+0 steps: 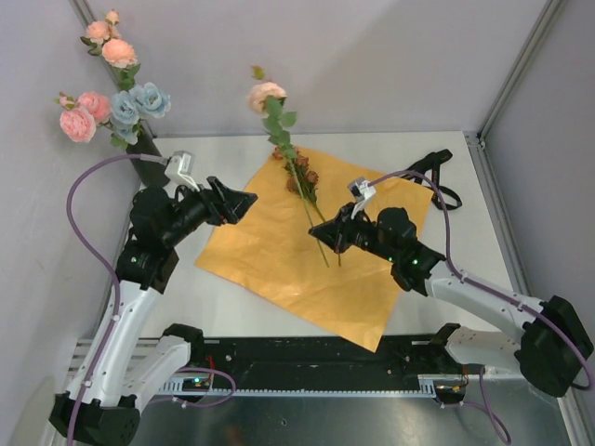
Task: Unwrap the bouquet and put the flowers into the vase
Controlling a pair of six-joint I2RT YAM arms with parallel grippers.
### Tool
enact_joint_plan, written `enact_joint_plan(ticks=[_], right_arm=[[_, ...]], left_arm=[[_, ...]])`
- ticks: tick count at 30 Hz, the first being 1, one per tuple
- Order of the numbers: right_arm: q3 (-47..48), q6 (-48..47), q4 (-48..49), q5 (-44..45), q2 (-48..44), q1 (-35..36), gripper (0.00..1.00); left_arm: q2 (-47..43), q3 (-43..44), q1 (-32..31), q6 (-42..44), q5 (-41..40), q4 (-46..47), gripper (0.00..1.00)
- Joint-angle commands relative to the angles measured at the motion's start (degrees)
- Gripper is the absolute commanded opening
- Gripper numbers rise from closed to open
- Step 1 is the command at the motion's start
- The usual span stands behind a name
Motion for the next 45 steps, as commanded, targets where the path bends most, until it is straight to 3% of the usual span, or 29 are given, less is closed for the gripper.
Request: enact_joint_plan(ticks=[1,5,10,24,26,30,33,41,45], right_arm=[[-2.11,0.01,10.08,-1.82,-4.66,4.05,0.00],[-3.71,-1.51,12.55,-1.76,-6.71,7.64,0.00],[-3.87,-2.42,13.09,-1.86,-7.13,10.71,0.00],[-4.23,-4.77,14.41,1.01,-5.29,15.48,0.00],[-4.22,-4.74,14.22,1.53,-5.03,15.61,0.00],[-4.50,-4.67,14.06,2.63,-5.40,15.71,0.00],[-4.88,-4.65,14.16,3.64,-6.03,15.69,0.00],[-4.91,-4.38,14.78,2.88,-6.16,15.84,0.00],[-4.92,-4.47,14.61,2.56,-5.47,15.99,0.00]], left_arm=[[1.05,2.50,-0.38,-7.10,4.60,9.30,0.85],[1.55,-1.16,-1.09,-14.99,7.19,21.59,0.79],[3.57,-0.68,-4.19,-16.20,7.74,25.34,0.73],[5.33,-2.29,-5.85,-16.03,5.78,27.14,0.46],[4.78,-2.54,-5.89,-15.78,5.37,27.15,0.48],[3.37,-3.40,-5.82,-15.17,4.38,27.16,0.62],[2.67,-4.07,-5.81,-14.98,4.44,27.16,0.61],[2.62,-5.49,-5.87,-15.18,4.54,27.16,0.49],[2.44,-4.81,-5.82,-14.93,3.31,27.16,0.36]])
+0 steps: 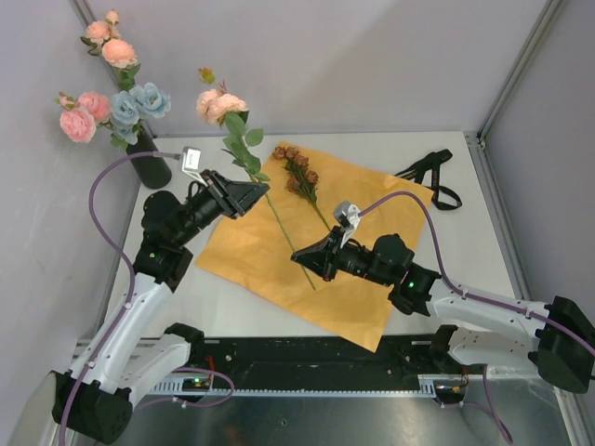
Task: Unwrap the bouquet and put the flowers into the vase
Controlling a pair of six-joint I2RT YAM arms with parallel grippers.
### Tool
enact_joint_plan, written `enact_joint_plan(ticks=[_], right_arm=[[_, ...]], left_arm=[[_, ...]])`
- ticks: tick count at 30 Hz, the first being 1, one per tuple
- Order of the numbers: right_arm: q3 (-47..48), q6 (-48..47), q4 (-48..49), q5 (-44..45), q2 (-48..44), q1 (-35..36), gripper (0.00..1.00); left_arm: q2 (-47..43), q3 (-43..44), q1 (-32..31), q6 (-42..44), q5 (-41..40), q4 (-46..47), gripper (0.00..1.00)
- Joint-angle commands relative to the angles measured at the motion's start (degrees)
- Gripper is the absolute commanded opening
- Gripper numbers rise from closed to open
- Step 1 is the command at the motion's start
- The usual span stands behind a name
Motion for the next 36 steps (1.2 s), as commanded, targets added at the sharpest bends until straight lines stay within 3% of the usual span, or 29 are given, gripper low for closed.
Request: enact_joint_plan(ticks=[1,4,6,12,14,19,22,28,36], right_arm=[[0.18,-1.10,4.12,0.02,-0.35,0.52,0.00],[0.18,-0.83,4.41,-0.24,0.41,0.52,0.01],[0.18,-0.39,4.24,-0.06,0.70,0.56,0.09],[0.18,-0.06,1.74,1.52,-0.62,0.54,0.79],[0.18,-0.20,0.39,2.54,-1.52,0.64,0.94],[0.18,-0.67,-2.13,3.48,-3.09,0.67,0.99],[0.18,-0.93,-2.80,2.97,-3.73,0.67,0.99],[0.18,-1.33,-3.08,2.81,-3.54,0.67,0.99],[0.18,-3.86,-3.15,2.88,-1.83,0.62,0.99]], left_arm=[[-0.81,0.90,-0.31,0.92,-1.20,2.06,0.31],[-0.29,2.33,-0.31,1.97,-1.33,2.02,0.08],[-0.51,3.18,-0.30,3.74,-2.46,2.05,0.02],[-2.48,6.40,-0.33,17.42,-13.58,0.74,0.00],[-1.96,9.01,-0.29,23.93,-19.65,-0.82,0.00],[2.88,15.10,-0.18,47.07,-39.86,-0.18,0.00],[8.41,18.14,2.33,58.62,-46.30,6.32,0.00],[19.42,24.96,13.70,57.21,-41.39,18.42,0.00],[38.61,38.90,19.91,59.37,-39.52,28.61,0.00]])
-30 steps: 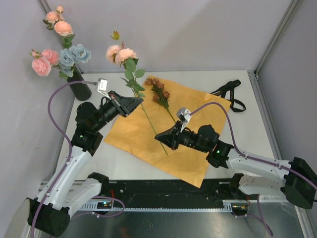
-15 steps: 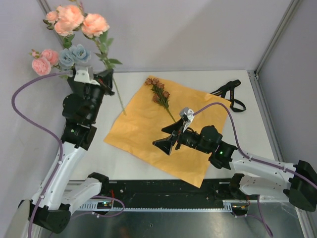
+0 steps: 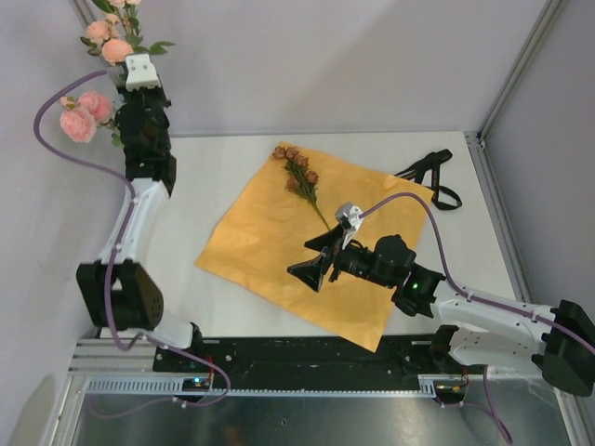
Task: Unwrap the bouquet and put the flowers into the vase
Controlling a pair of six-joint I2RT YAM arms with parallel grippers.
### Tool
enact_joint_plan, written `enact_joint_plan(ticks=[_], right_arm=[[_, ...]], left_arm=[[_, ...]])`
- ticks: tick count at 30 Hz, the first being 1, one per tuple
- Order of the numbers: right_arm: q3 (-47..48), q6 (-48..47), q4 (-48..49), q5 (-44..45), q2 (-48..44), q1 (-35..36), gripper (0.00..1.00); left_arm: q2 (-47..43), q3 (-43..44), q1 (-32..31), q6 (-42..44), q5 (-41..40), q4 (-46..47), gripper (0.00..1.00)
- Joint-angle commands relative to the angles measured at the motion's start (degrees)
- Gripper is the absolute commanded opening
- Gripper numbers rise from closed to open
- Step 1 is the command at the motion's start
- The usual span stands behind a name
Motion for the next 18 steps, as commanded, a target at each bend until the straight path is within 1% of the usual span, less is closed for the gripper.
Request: enact_joint_plan(ticks=[1,3,4,8,12,18], right_arm=[[0.29,-3.06,0.52,1.26,0.43,0.27,0.99],[0.29,-3.37,0.22,1.85,0.63,0.07,0.99],[0.29,-3.39,0.20,1.91,0.80,-0.12,0.99],[0.29,-2.96,0.71,0.64,1.81,-1.82,0.99],[0.29,-1.16,1.16,-1.73,2.37,-4.64,0.99],[-0.32,-0.11,1.06,-3.56,2.23,-6.81,0.99]], left_arm=[[7.81,9.84,1.84,5.35,0.45,10.87,0.00],[11.20,13.43,2.60,5.85,-0.56,12.39,0.00],[12.38,14.66,3.45,4.68,-1.08,13.14,0.00],[17.07,18.22,6.46,1.17,-2.66,15.02,0.00],[20.82,20.60,8.18,-0.83,-2.38,16.35,0.00],[24.61,21.38,8.61,2.66,-1.24,19.10,0.00]])
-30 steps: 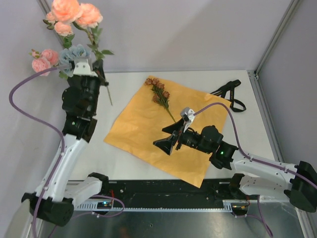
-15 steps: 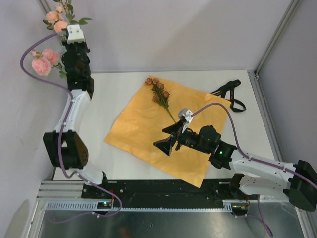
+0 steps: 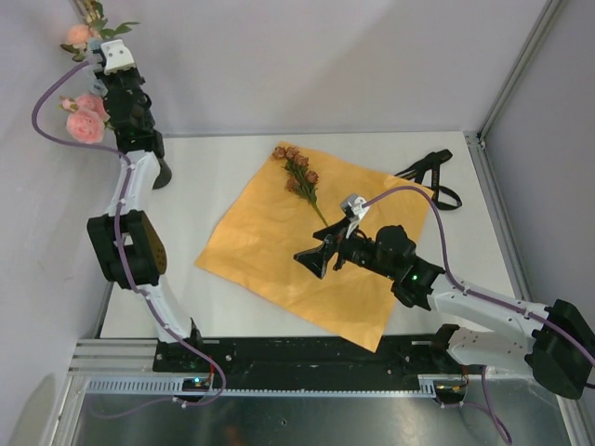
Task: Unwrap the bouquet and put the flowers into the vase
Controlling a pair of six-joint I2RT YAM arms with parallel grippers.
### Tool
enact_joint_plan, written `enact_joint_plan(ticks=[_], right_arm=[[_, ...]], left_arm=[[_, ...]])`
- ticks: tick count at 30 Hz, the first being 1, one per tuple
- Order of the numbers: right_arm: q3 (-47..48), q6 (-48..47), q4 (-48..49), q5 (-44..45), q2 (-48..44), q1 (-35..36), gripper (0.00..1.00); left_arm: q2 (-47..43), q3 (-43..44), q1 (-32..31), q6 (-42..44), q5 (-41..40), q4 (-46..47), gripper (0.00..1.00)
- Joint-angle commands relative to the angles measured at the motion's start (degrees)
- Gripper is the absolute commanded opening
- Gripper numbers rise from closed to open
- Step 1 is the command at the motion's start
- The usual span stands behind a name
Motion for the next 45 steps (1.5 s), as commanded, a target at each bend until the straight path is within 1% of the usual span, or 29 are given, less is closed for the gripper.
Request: enact_joint_plan(ticks=[1,6,10,12,14,16,21,26,31,35,41,45], right_arm=[[-0.50,0.98,2.09,-2.22,-0.35,-1.07,0.99],[-0.97,1.84,2.59,-3.50,-0.59,-2.10,0.99],[-1.09,2.37,2.62,-3.78,-0.82,-2.54,0.99],[-1.18,2.60,2.59,-3.80,-0.92,-2.71,0.99],[-1.20,2.92,2.58,-3.84,-1.01,-2.88,0.99],[-1.21,3.27,2.64,-3.99,-1.12,-3.05,0.99],[-1.21,3.86,2.43,-4.46,-1.58,-3.14,0.99],[-1.21,3.54,1.04,-3.78,-2.72,-3.16,0.99],[-1.21,4.32,0.82,-3.12,-2.63,-3.30,0.99],[-1.14,6.26,-0.01,-1.75,-2.52,-3.83,0.99],[-0.55,10.01,-4.36,1.83,-2.35,-6.15,0.99],[0.35,11.08,-8.13,5.02,-1.32,-8.16,0.99]], left_arm=[[2.12,2.52,0.04,2.82,-0.48,4.99,0.00],[3.05,0.35,0.12,4.70,0.63,5.61,0.00],[3.31,-1.92,0.06,5.62,-1.04,5.71,0.00],[3.09,-3.24,0.04,6.07,-2.23,5.84,0.02],[2.29,-5.02,0.01,5.93,-2.97,5.87,0.08],[1.24,-7.31,-0.01,5.41,-2.74,5.88,0.15],[-1.84,-13.52,-0.01,2.52,-4.15,5.47,0.44],[-5.09,-17.88,-0.36,1.36,-4.78,3.62,0.67],[-11.06,-21.33,-1.38,-0.47,-4.47,-3.08,0.84],[-17.17,-25.93,-1.60,-4.83,-3.84,-8.85,0.92],[-28.17,-33.63,-2.32,-12.76,-0.41,-17.32,0.97],[-36.57,-35.63,-2.59,-19.10,1.88,-28.11,0.99]])
